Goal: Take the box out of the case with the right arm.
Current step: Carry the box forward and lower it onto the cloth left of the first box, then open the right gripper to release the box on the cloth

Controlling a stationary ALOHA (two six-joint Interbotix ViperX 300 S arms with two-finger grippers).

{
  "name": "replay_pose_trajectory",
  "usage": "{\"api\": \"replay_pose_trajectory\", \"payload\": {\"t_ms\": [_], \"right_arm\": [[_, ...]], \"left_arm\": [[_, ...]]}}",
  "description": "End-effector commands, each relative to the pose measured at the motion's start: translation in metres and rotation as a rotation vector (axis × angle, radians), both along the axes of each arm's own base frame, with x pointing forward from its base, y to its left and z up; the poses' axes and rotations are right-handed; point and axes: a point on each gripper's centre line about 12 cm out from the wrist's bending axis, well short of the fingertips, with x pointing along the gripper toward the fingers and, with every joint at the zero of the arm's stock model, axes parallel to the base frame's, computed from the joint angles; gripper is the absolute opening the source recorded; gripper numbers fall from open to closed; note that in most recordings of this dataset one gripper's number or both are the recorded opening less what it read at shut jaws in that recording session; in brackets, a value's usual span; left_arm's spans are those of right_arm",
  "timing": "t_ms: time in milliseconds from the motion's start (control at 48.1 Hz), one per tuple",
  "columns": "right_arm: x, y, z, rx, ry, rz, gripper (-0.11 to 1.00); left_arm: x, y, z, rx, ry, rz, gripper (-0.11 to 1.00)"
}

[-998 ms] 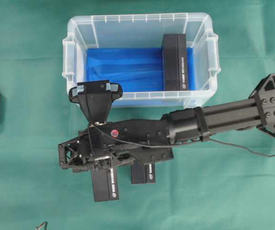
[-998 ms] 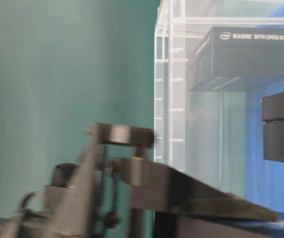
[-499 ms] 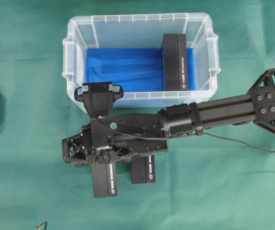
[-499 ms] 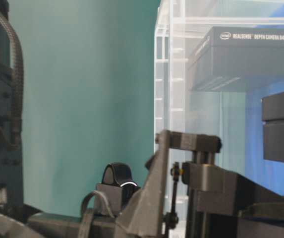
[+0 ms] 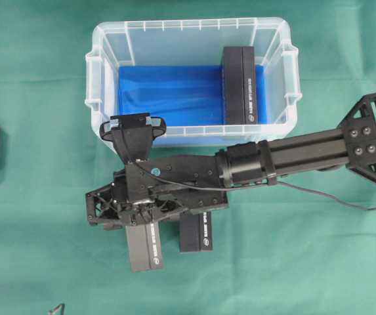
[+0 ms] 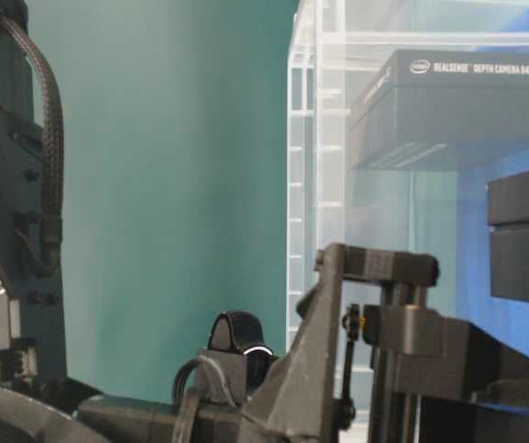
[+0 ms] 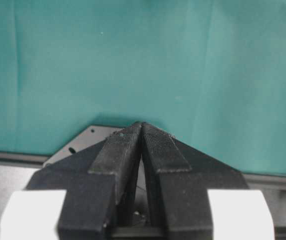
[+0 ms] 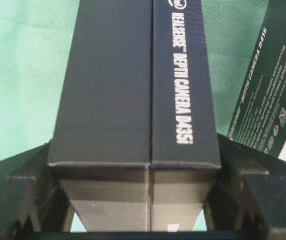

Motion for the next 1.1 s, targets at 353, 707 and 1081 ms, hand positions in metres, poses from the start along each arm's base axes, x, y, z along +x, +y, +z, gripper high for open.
{"api": "replay_pose_trajectory", "payload": {"t_ms": [353, 707, 1081], "right_arm": [[-0.005, -0.009, 0.039, -0.088, -0.065, 0.002, 0.92], [-0.006, -0.011, 0.042, -0.097, -0.068, -0.002, 0.90], [-0.021, -0.015, 0.076, -0.115, -0.064, -0.003, 0.89]], "left_arm": [[0.001, 0.000, 0.007, -0.001, -0.025, -0.001, 0.00], [0.001, 0.000, 0.007, 0.000, -0.025, 0.000, 0.00], [0.002, 0.000, 0.007, -0.001, -0.022, 0.002, 0.00]]}}
